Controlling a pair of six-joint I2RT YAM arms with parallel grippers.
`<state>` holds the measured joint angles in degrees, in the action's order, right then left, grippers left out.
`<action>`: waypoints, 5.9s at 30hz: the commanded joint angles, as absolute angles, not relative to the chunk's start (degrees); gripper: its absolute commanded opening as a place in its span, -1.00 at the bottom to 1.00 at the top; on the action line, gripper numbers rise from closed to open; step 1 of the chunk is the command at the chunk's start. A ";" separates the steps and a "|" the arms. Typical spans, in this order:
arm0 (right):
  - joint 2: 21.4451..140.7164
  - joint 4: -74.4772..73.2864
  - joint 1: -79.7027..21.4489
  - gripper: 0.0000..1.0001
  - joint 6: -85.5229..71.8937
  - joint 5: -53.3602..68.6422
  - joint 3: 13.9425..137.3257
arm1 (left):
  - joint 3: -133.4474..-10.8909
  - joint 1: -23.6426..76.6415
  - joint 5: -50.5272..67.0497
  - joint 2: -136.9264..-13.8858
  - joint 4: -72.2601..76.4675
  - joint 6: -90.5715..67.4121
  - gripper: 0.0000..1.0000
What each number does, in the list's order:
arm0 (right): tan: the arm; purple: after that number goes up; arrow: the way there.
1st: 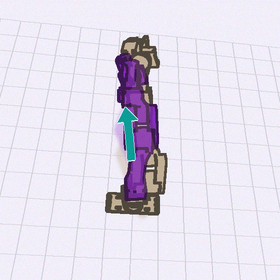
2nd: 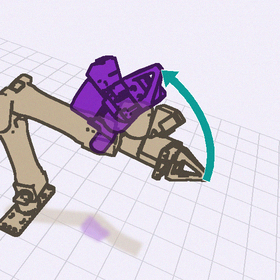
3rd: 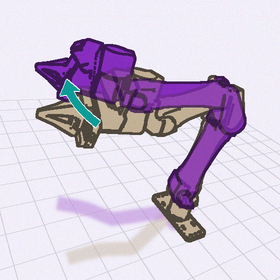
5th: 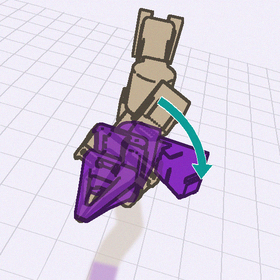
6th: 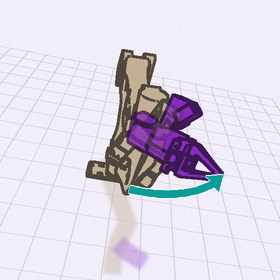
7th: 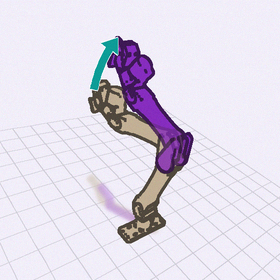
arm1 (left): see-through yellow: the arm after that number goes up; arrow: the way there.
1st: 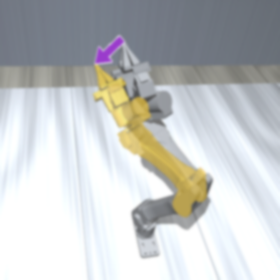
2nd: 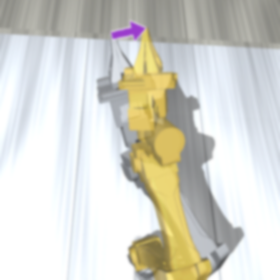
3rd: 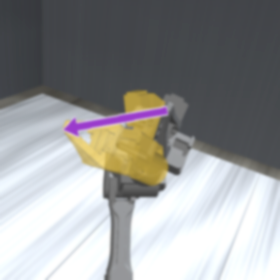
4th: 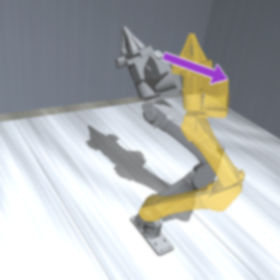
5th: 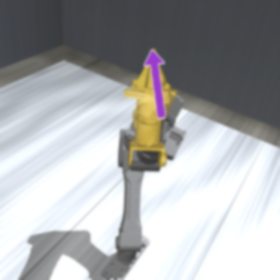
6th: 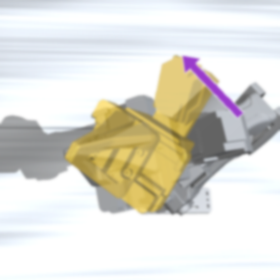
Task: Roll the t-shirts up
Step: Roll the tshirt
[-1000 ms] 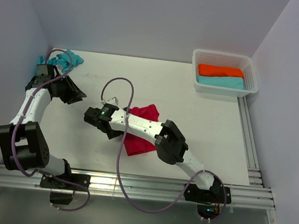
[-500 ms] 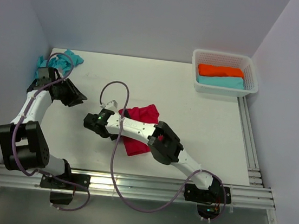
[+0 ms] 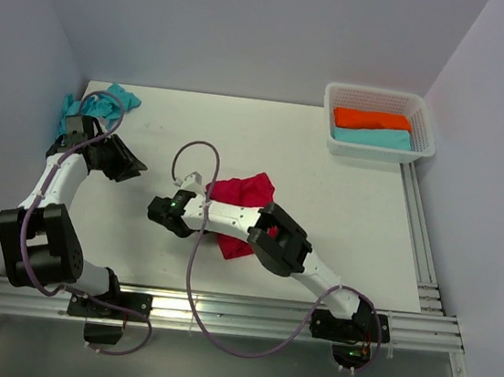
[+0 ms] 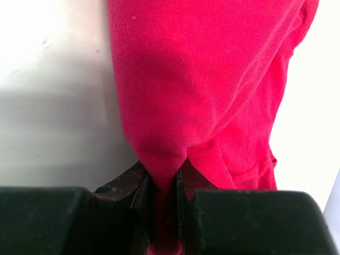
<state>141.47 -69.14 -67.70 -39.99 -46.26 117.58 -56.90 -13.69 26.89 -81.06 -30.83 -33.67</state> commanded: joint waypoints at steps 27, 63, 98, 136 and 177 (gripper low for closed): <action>105.37 36.71 -34.11 -1.00 -54.91 44.64 41.93 | -56.07 13.08 26.72 -88.32 -11.96 -41.66 -0.28; 118.92 45.62 -28.30 -1.00 -63.64 54.23 41.05 | -61.08 25.14 30.41 -108.12 10.73 -50.01 -0.03; 118.65 46.58 -26.45 -1.00 -64.77 57.13 40.78 | -36.65 21.97 27.25 -105.38 44.13 -59.15 0.99; 90.62 -8.59 -26.89 0.58 -33.58 38.33 47.46 | -47.55 26.98 18.02 -105.91 25.58 -52.91 -0.99; 90.28 5.55 -36.03 -0.10 -38.85 39.30 29.09 | -50.98 28.30 13.54 -104.06 15.64 -50.10 -0.99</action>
<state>90.32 14.13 -35.27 -42.96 40.80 29.61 -49.78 28.56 16.64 -105.56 17.76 -52.56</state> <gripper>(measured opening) 0.408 0.221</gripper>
